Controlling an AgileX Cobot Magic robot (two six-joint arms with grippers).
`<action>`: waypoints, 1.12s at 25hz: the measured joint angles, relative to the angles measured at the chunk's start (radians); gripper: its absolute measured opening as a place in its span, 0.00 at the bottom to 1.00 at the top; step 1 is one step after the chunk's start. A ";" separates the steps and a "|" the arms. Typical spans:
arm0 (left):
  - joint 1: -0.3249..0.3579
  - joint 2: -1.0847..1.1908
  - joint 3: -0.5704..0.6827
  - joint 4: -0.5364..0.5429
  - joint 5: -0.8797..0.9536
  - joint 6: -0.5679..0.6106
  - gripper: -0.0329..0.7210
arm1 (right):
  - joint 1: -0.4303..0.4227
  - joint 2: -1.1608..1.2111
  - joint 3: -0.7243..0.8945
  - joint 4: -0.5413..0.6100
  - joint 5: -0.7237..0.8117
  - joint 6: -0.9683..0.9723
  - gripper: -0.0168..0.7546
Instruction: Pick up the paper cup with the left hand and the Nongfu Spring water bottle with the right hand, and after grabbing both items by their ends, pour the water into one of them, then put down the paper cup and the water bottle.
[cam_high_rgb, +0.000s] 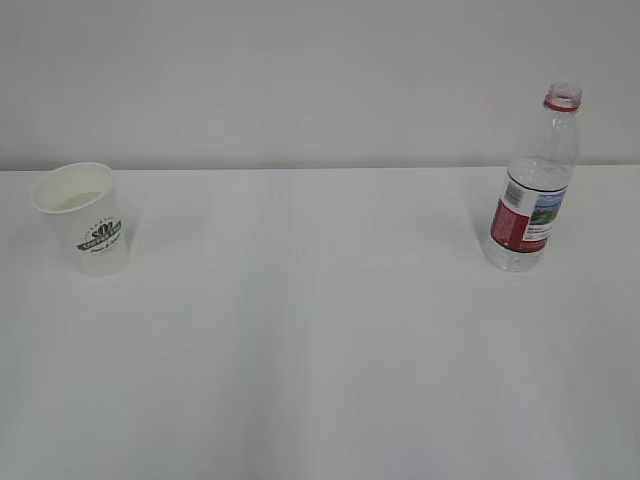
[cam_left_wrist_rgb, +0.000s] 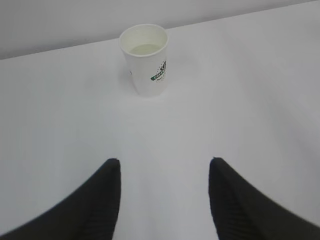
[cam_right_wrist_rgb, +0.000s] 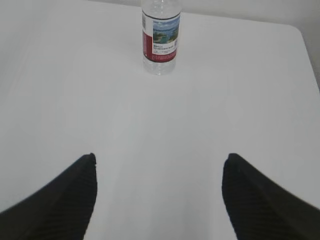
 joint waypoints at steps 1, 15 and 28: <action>0.000 0.000 0.000 0.000 0.003 0.000 0.59 | 0.000 0.000 0.000 0.000 0.016 0.000 0.78; 0.000 -0.004 -0.043 0.020 0.172 0.000 0.59 | 0.000 0.000 -0.008 0.000 0.161 -0.002 0.78; 0.000 -0.005 -0.015 -0.001 0.197 0.000 0.59 | 0.000 0.000 0.004 0.000 0.177 -0.002 0.78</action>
